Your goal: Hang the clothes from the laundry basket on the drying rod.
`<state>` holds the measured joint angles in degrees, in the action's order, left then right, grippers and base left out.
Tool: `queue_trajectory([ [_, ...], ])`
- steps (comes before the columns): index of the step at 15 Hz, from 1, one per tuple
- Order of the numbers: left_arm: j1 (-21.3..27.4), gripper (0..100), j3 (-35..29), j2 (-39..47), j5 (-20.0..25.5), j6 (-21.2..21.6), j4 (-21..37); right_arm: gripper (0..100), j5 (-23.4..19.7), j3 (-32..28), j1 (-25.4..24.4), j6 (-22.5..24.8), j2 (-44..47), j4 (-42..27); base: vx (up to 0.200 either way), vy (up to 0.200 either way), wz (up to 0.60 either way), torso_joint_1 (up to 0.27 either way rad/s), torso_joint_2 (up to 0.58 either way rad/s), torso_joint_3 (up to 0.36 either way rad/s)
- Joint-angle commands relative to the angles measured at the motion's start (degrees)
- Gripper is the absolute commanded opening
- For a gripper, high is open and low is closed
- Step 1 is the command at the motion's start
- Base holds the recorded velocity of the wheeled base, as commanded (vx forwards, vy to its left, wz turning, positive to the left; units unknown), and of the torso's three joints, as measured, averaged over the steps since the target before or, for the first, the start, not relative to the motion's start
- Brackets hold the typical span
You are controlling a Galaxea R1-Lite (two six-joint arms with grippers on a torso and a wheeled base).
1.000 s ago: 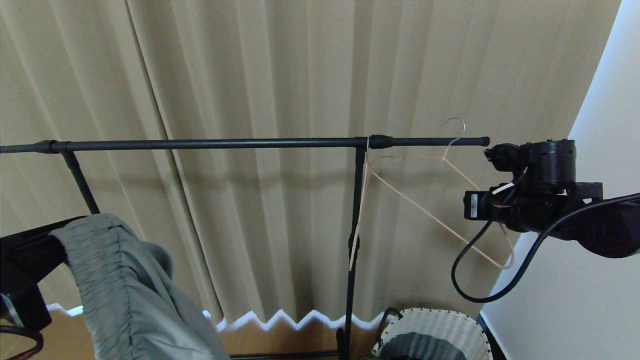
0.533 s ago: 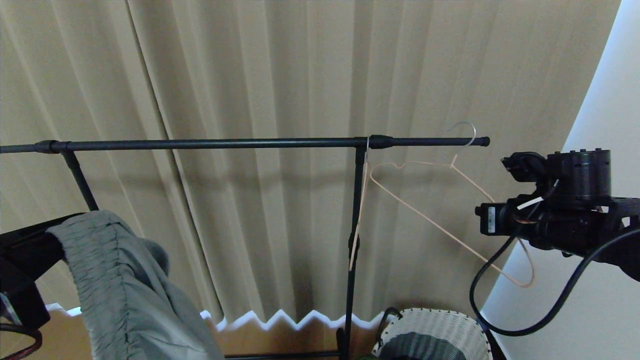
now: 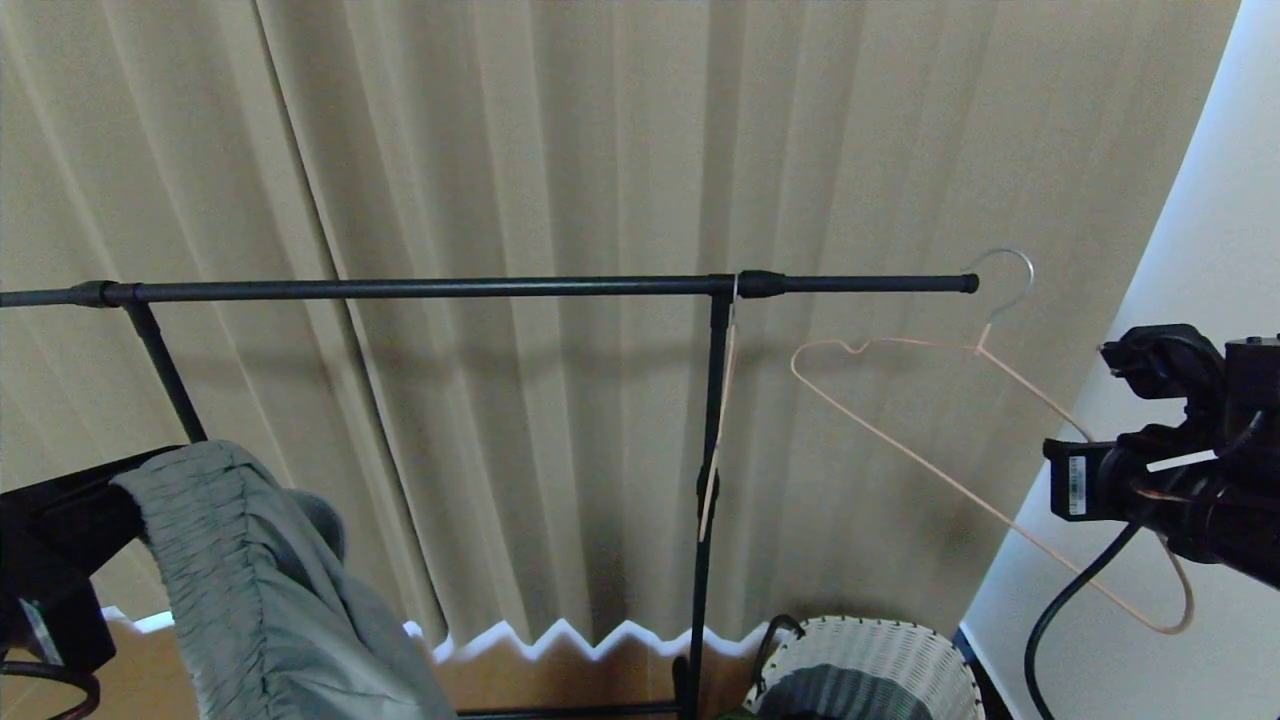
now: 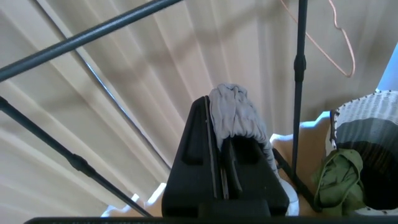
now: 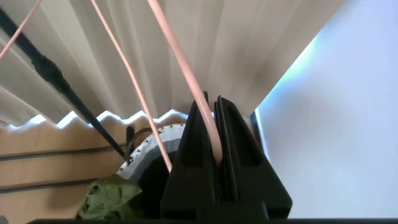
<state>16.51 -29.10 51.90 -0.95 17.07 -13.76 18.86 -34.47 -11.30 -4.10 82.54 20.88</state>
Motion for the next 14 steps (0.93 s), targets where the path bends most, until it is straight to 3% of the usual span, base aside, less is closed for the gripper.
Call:
queue_trajectory([
  [1,0.02,0,0.10,0.14,-0.10,-0.02,-0.04,0,0.04,1.78,-0.13,0.76,-4.23,0.04,0.000,0.000,0.00,0.000,0.00,0.000],
  [7,-0.16,0,0.62,0.14,-0.10,-0.02,-0.04,0,0.04,3.45,-0.30,1.37,-5.81,0.04,-0.200,0.000,0.00,0.002,0.00,0.003],
  [14,-0.07,0,1.33,0.14,-0.10,-0.02,-0.21,0,-0.58,3.45,-2.59,1.11,-7.66,0.91,0.000,0.000,0.00,0.000,0.00,0.000],
])
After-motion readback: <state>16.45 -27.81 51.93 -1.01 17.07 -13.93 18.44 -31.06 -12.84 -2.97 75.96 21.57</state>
